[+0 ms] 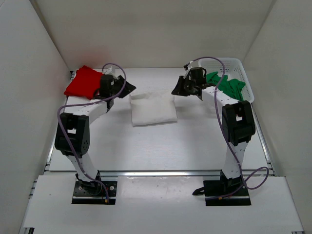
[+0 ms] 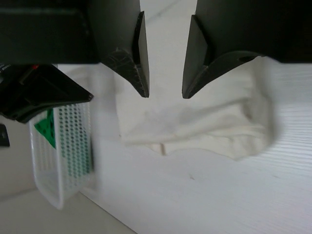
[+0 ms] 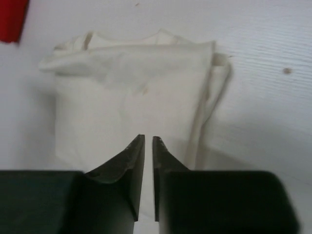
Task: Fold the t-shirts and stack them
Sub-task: Fold the long partially folded tshirt into a neat square
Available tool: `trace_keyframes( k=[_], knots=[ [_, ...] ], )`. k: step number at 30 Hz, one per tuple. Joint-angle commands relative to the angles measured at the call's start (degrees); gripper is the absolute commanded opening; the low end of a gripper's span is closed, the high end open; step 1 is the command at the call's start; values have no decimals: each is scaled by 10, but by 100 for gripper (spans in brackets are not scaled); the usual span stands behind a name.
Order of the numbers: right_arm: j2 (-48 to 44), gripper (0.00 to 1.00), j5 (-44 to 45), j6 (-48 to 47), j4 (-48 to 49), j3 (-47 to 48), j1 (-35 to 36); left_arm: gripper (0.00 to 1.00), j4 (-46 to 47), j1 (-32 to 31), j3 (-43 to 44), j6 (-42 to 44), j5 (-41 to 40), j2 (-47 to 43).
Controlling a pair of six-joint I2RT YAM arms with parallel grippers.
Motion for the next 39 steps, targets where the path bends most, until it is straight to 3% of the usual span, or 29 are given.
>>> trace_keyframes(
  k=[1,6,11,18,25,33,39],
  knots=[
    [-27,4,-35,4,80,-37,24,44,46,-67,-34,4,-10,-1],
    [-20,0,-46,-5,76,-86,53,41,42,-56,18,1,16,89],
    [-38,0,-51,5,123,-172,37,40,29,-1,97,4,36,177],
    [-19,0,-55,8,145,-220,31,46,115,26,77,-60,90,203],
    [-65,0,-61,18,167,-236,31,60,158,26,-9,-86,107,120],
    [-140,13,-62,22,189,-277,48,55,126,-68,-181,-9,12,-53],
    [-179,14,-56,28,211,-337,58,52,117,-78,-249,1,-16,-48]
  ],
)
